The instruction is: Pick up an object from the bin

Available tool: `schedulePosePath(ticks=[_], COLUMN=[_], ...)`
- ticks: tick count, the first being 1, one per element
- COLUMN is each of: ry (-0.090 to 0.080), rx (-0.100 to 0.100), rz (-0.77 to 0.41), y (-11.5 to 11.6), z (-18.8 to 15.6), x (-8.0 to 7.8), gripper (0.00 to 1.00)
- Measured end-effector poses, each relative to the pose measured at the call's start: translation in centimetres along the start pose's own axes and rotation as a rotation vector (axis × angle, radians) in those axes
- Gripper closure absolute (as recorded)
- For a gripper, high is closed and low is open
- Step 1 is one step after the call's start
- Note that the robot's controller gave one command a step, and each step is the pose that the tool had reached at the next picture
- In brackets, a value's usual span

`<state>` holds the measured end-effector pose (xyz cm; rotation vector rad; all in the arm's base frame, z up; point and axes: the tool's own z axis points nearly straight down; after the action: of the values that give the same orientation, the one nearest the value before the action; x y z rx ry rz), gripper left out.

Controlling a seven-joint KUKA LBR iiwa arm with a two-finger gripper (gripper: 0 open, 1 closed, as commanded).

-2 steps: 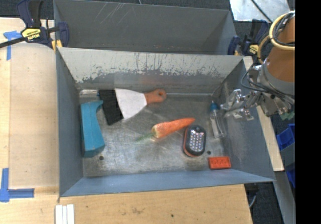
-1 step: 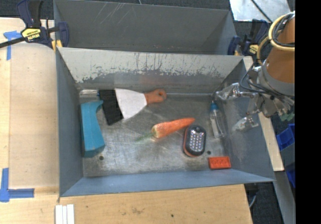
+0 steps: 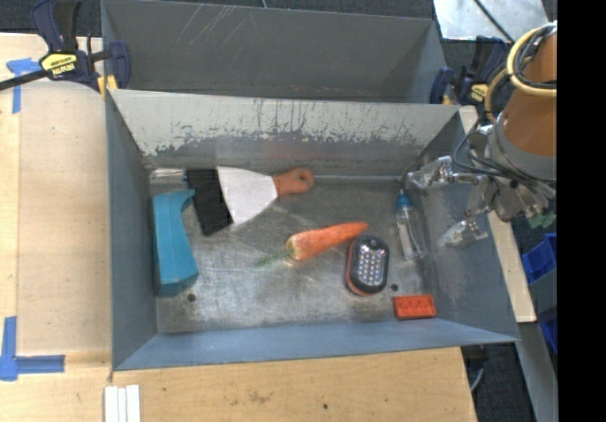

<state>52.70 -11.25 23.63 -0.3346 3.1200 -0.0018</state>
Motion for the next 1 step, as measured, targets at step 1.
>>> schedulePosePath(ticks=[1], ry=[-0.008], rx=[0.004], rz=[-0.012], y=[0.49], z=[4.29], x=[-1.16], gripper=[0.00])
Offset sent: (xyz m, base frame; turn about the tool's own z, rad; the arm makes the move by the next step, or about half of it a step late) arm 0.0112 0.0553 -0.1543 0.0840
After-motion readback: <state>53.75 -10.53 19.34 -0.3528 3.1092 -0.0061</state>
